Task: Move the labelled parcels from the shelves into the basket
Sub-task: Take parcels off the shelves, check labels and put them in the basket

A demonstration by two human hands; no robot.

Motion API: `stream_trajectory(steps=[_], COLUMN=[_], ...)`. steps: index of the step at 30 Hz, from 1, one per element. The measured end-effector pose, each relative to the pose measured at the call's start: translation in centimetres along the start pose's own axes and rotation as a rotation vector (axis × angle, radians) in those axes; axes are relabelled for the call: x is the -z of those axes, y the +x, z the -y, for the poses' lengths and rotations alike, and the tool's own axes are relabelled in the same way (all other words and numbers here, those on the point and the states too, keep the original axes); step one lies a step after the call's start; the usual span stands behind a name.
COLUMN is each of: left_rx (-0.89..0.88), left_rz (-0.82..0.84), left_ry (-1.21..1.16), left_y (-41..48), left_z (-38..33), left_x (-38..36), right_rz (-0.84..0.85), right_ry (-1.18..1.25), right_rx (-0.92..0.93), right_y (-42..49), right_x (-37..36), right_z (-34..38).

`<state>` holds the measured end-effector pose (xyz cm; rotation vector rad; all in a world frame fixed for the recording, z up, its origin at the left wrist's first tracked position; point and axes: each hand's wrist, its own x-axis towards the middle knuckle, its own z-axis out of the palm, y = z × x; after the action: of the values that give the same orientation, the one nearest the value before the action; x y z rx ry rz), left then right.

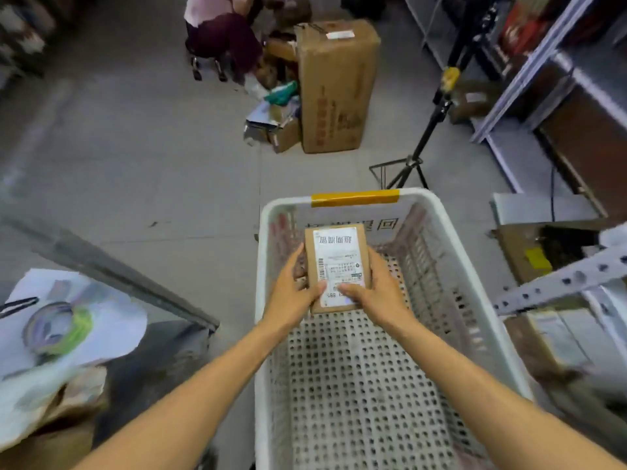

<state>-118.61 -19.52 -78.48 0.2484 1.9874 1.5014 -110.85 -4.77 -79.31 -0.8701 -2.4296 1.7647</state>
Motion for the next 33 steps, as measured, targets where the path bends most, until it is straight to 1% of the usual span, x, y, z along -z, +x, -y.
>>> stream_trajectory(steps=[3,6,8,9,11,13,15,17,19,21,24,29,31,33], left_rx=[0.070,0.081,0.106,0.138,0.225,0.304,0.372,0.404,0.403,0.397,0.380,0.345,0.318,0.270], left_rz=[0.052,0.142,0.221,0.256,0.303,0.282,0.216,0.179,0.177,0.177,0.170,0.175,0.168,0.125], left_ry=[0.192,0.552,0.794,0.874,0.954,0.972,0.946,0.947,0.974,0.985,0.962,0.912,0.868,0.824], left_y=[4.8,9.4,12.2,13.3,15.1,16.3,17.0,17.7,18.3,18.4,18.1,16.2,15.0,13.4], left_z=[3.9,7.0,8.7,9.5,10.7,11.5,12.3,13.0,13.6,13.5,12.9,10.0,7.4,3.9], left_x=[-0.4,-0.6,-0.6,-0.6,-0.8,-1.2,-1.7,-1.7,-1.4,-1.3,-1.3,-1.6,-1.6,-1.6], right_rz=[-0.012,0.007,0.044,0.059,0.065,0.075,0.079,0.044,0.042,0.073,0.082,0.111,0.151,0.209], right_ry=[0.017,-0.020,-0.065,-0.083,-0.110,-0.129,-0.144,-0.109,-0.109,-0.163,-0.308,-0.569,-0.656,-0.723], right_rx=[-0.151,-0.271,-0.295,-0.301,-0.324,-0.343,-0.341,-0.381,-0.406,-0.416,-0.430,-0.250,-0.194,-0.110], right_y=[4.5,8.3,10.9,12.3,14.6,16.4,18.0,19.0,19.5,19.3,18.3,14.8,13.5,12.1], right_x=[-2.8,-5.8,-7.6,-8.4,-9.9,-11.8,-14.3,-16.0,-16.4,-15.1,-11.9,-5.3,-2.8,-0.7], right_z=[-5.3,-9.8,-12.1,-13.3,-15.2,-16.4,-17.9,-19.1,-19.5,-18.4,-16.2,-10.6,-7.7,-4.0])
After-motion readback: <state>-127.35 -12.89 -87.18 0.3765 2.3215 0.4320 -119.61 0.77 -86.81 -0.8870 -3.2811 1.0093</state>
